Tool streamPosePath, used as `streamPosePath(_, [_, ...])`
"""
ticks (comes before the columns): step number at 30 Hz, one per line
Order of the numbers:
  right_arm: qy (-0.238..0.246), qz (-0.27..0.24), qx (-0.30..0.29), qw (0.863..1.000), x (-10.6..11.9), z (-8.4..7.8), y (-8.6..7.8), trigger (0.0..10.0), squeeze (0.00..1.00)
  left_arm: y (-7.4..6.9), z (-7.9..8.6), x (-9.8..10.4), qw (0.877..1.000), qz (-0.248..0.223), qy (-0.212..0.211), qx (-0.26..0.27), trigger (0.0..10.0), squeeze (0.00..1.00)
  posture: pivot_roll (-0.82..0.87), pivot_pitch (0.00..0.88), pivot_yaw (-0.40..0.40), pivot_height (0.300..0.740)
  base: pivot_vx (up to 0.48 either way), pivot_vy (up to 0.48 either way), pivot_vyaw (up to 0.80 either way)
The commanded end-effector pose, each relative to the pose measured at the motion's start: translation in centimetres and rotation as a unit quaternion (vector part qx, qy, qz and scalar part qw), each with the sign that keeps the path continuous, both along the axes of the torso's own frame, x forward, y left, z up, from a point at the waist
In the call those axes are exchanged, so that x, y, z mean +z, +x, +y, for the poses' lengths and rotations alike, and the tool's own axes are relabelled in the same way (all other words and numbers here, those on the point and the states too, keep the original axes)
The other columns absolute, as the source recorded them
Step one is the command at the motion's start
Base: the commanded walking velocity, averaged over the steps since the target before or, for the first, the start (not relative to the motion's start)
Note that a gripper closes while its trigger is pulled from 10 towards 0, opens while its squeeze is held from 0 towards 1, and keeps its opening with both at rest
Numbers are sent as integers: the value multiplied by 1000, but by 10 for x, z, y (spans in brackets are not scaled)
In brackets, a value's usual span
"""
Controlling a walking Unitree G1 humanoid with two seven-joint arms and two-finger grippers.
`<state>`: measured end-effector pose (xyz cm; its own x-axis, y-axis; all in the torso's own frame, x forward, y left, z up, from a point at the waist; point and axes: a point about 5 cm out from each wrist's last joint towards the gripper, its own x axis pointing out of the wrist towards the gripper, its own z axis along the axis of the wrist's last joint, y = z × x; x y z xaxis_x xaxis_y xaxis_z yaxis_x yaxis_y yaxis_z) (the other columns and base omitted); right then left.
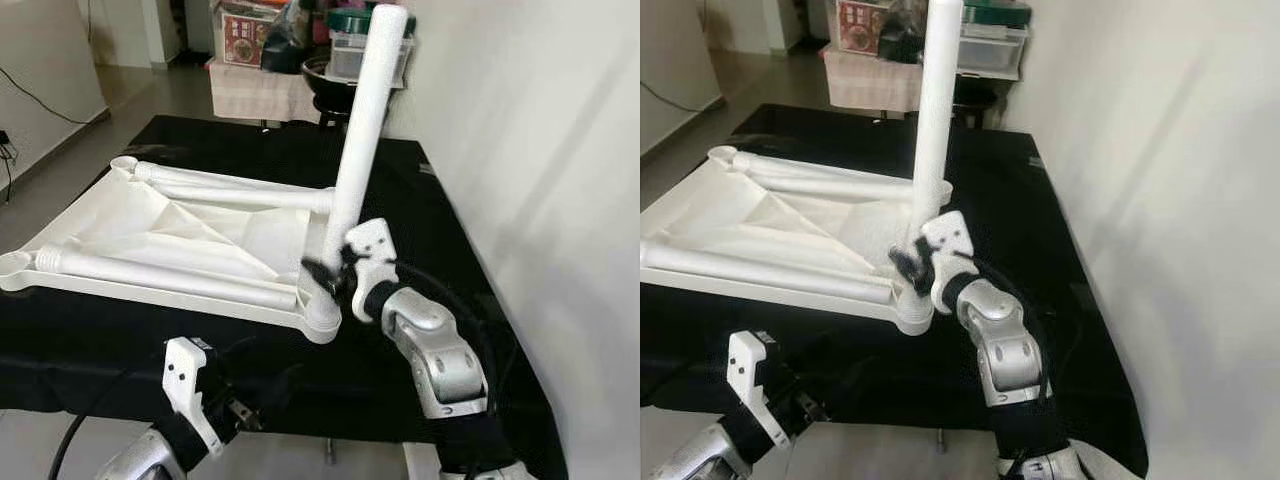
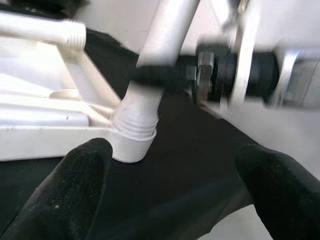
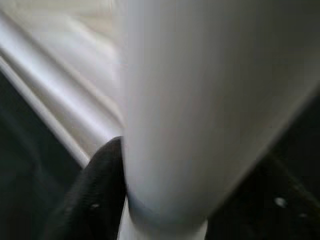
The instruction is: Building children table
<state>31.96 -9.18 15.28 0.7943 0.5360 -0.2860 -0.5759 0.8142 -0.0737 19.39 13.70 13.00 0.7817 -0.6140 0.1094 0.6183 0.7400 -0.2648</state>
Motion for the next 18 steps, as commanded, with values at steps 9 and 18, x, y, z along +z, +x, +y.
streamPosePath(9, [19, -72, 275, 959, 50, 20, 13, 10000, 0, 2, 0, -5, 1000, 13, 4, -4, 10000, 0, -79, 75, -83, 740, 0, 0, 0])
streamPosePath(18, [-60, -43, 371, 926, 42, 21, 31, 10000, 0, 0, 0, -6, 1000, 15, 10, 1, 10000, 0, -46, 67, -89, 740, 0, 0, 0])
